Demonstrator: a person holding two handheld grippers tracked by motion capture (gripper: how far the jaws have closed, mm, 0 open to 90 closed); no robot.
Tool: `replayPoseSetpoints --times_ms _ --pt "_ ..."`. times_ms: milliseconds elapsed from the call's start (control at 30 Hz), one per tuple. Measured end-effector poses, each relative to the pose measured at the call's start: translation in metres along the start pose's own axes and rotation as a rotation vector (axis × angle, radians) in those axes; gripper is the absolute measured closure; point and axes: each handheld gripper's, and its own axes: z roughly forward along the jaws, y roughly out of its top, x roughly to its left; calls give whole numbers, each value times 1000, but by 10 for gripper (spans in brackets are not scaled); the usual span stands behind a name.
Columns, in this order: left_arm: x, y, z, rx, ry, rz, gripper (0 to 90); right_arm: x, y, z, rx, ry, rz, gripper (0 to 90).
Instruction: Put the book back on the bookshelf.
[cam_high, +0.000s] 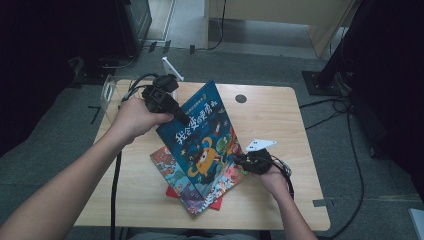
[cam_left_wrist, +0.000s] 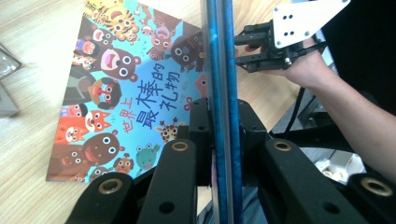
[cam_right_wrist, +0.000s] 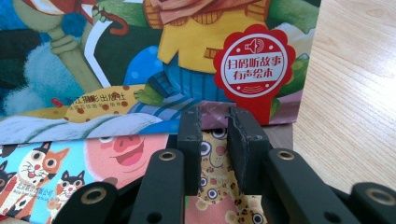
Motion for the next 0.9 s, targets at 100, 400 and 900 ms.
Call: replayPoseSetpoints --times_ms 100,400,900 --pt "-5 3 2 13 8 9 781 0 0 0 -3 -1 3 759" --pt "-11 12 8 22 13 47 824 1 0 1 -3 -1 -1 731" --pt "12 -17 -32 5 35 8 836 1 2 -2 7 -11 -15 686"
